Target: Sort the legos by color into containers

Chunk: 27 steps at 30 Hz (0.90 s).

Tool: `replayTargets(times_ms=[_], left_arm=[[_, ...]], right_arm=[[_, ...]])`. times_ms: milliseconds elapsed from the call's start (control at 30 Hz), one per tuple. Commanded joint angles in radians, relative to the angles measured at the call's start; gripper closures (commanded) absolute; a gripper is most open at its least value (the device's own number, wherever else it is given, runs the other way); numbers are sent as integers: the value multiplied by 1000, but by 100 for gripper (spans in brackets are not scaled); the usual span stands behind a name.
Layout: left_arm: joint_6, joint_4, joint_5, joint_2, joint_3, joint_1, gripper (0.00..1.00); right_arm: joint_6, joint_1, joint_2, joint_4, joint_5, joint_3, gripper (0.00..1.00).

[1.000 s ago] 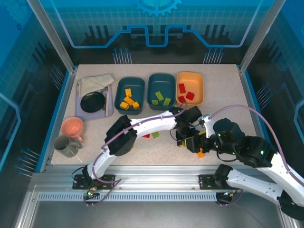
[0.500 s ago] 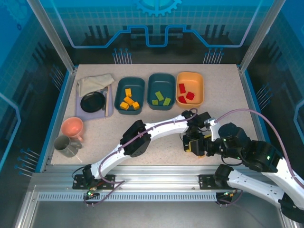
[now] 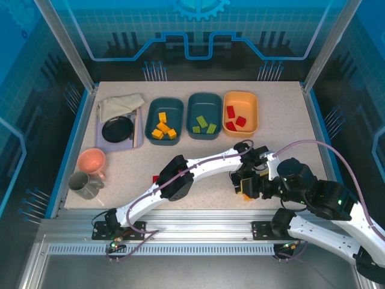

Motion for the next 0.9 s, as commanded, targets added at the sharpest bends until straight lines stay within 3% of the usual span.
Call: replayTargets(times_ms=[0,233,333,500,700,867], left_arm=[[-14,-74,-59,-19,-44,10,56],[17,-95,-88,-36,-92,24,69],[16,-41,-121,-112,-179,41,76],[37,-12,-203,-297,-291,110,76],[133,-33,-297,-527,-406,287,75],[300,-50,-330,-639,-441,483,74]], right_arm=[[10,18,-22,12,-1,-12,28],[8,18,-32,12,-1,-14,28],[-1,18,-27,30,-1,-9,27],[-32,17,5,72,-10,9,27],[-89,13,90,202,-39,8,26],[-116,-10,268,427,-109,7,26]])
